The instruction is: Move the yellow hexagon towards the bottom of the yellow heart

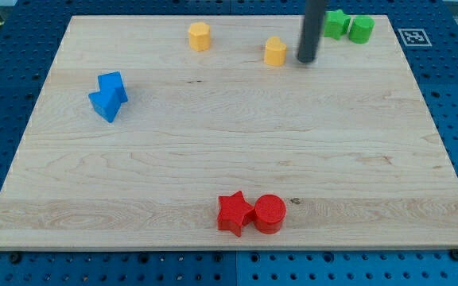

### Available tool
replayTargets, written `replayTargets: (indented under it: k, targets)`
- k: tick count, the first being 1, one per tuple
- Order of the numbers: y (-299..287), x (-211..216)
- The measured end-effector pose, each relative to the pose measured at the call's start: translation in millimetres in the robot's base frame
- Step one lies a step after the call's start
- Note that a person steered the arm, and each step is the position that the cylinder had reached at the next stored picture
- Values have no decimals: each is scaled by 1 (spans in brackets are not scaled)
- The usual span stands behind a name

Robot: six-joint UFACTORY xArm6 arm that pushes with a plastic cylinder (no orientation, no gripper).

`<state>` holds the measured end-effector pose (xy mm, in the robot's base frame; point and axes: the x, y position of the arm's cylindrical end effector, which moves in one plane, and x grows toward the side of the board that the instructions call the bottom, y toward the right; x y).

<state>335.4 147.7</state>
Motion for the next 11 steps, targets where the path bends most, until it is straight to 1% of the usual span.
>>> replayTargets:
  k: [1,2,3,4,6,7,8,9,10,11]
  targets:
    - [5,-5]
    - [-10,-46]
    - [-41,-80]
    - [-88,-105]
    - [-239,-129]
    - [-248,-117]
    - [-196,-71]
    - [-121,-27]
    - [-66,-9]
    - [-87,-9]
